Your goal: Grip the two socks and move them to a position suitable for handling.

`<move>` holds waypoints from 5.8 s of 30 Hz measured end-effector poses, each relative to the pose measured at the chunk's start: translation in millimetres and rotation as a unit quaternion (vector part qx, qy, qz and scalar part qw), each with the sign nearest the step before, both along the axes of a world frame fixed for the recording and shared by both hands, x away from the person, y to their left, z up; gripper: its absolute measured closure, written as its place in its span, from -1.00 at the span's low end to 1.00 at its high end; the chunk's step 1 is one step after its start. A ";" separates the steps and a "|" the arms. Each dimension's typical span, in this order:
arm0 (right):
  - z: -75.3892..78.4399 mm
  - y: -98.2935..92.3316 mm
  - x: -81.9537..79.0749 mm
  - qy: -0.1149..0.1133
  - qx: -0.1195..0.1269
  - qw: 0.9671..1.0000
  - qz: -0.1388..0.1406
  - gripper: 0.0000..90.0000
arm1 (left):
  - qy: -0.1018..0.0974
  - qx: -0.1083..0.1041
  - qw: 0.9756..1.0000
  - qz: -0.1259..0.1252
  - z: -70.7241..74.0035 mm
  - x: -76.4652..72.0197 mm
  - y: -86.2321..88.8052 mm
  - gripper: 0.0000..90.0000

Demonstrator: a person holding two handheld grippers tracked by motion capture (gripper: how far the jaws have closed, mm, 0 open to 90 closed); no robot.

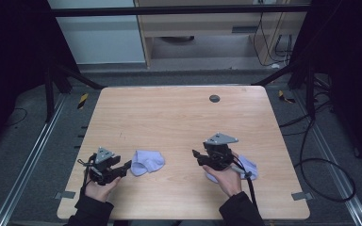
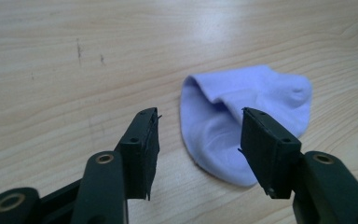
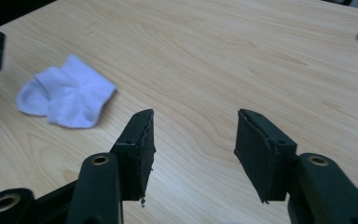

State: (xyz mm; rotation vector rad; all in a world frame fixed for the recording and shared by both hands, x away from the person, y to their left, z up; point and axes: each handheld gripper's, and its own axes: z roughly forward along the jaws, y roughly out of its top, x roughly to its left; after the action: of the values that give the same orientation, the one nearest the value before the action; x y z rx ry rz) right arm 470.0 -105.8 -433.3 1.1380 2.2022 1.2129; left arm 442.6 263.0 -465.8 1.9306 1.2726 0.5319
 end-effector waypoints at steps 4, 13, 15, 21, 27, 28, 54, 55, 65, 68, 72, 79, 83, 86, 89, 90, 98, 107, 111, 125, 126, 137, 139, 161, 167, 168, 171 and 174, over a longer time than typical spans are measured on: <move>0.8 26.2 1.8 0.001 0.003 1.000 0.023 0.15 | 0.008 0.003 1.000 0.000 -5.1 1.5 -0.4 0.11; -8.3 74.6 2.5 0.015 -0.004 0.998 0.067 0.27 | 0.024 0.022 0.999 -0.002 -15.1 7.5 -5.8 0.20; -10.2 79.7 2.6 0.016 -0.005 0.997 0.073 0.27 | 0.025 0.023 0.999 -0.002 -15.6 7.9 -6.8 0.22; -29.0 114.1 2.4 0.037 -0.019 0.994 0.100 0.32 | 0.029 0.030 0.999 -0.008 -20.0 11.3 -12.4 0.27; -42.7 134.5 4.0 0.049 -0.030 0.992 0.114 0.35 | 0.037 0.040 0.998 -0.011 -24.5 15.3 -15.6 0.36; -45.1 137.2 4.2 0.050 -0.031 0.991 0.117 0.36 | 0.039 0.042 0.998 -0.013 -25.2 16.3 -15.6 0.37; -51.7 144.7 5.0 0.055 -0.019 0.992 0.112 0.97 | 0.056 0.028 0.997 -0.034 -25.9 19.4 -15.7 0.91; -45.4 140.3 4.8 0.047 -0.004 0.993 0.107 0.97 | 0.054 0.024 0.998 -0.037 -24.7 18.6 -16.4 0.92; -25.7 120.7 14.2 0.032 0.036 0.997 0.054 0.97 | 0.052 0.023 0.997 -0.050 -21.3 17.2 -16.1 0.92; -25.6 116.5 25.0 0.035 0.028 0.999 0.030 0.96 | 0.054 0.026 0.997 -0.054 -21.6 17.5 -15.9 0.92; -29.8 118.5 35.7 0.039 0.018 0.999 0.019 0.96 | 0.057 0.028 0.996 -0.057 -22.1 17.8 -16.3 0.92; -41.5 127.0 57.7 0.030 -0.002 1.000 -0.004 0.93 | 0.054 0.028 0.997 -0.055 -22.0 18.9 -15.1 0.91; -40.9 124.1 61.5 0.010 -0.016 1.000 -0.016 0.74 | 0.048 0.026 0.997 -0.047 -21.6 19.5 -13.3 0.80; -36.7 120.1 61.0 -0.001 -0.016 1.000 -0.015 0.69 | 0.039 0.021 0.998 -0.033 -19.6 18.4 -11.0 0.67; -28.7 115.1 59.9 -0.005 -0.006 1.000 -0.012 0.60 | 0.025 0.015 0.999 -0.022 -15.1 15.7 -7.7 0.57; -23.3 113.2 60.4 -0.010 -0.006 1.000 -0.006 0.55 | 0.022 0.009 1.000 -0.015 -12.7 13.4 -5.0 0.52; -27.1 115.2 71.6 0.008 -0.010 1.000 0.005 0.48 | 0.035 0.012 0.999 -0.007 -15.1 5.5 -5.4 0.33; -48.2 119.8 83.2 0.034 -0.020 0.999 0.010 0.46 | 0.046 0.033 0.998 -0.014 -19.6 6.9 -12.2 0.38; -55.3 122.2 85.9 0.043 -0.034 0.998 0.010 0.48 | 0.053 0.035 0.998 -0.017 -21.3 8.9 -13.5 0.47; -63.1 120.8 88.8 0.073 -0.057 0.996 0.004 0.94 | 0.077 0.030 0.996 -0.022 -23.4 13.7 -16.1 0.94; -62.0 120.6 87.7 0.075 -0.057 0.996 0.004 0.94 | 0.077 0.030 0.996 -0.023 -22.9 14.0 -16.1 0.94; -41.2 110.2 51.7 0.052 -0.021 0.998 0.019 0.93 | 0.045 0.057 0.997 -0.001 -10.8 28.4 -3.4 0.95; -43.9 109.5 42.1 0.060 -0.024 0.998 0.021 0.93 | 0.043 0.064 0.997 0.000 -10.6 31.0 -1.4 0.95; -21.8 56.1 13.9 0.047 0.017 0.999 -0.010 0.26 | 0.021 0.013 1.000 0.006 1.9 30.3 -2.5 0.35; -9.4 7.0 8.6 0.039 0.028 0.998 -0.031 0.11 | 0.015 0.003 1.000 -0.024 11.8 26.4 -23.2 0.24; -7.8 -0.5 6.7 0.036 0.028 0.998 -0.035 0.10 | 0.013 0.001 0.999 -0.034 14.6 24.9 -31.5 0.22; -5.5 -16.0 2.3 0.033 0.025 0.998 -0.041 0.07 | 0.012 -0.002 0.999 -0.042 16.4 24.3 -41.2 0.18; -3.3 -46.2 -9.2 0.028 0.017 0.998 -0.052 0.02 | 0.012 -0.003 0.999 -0.053 18.0 24.1 -57.3 0.13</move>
State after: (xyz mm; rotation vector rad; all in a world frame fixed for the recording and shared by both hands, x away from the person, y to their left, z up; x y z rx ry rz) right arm 460.8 -152.0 -436.6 1.2984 2.1411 1.1939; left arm 466.7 205.7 -447.8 1.9916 1.1778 0.4519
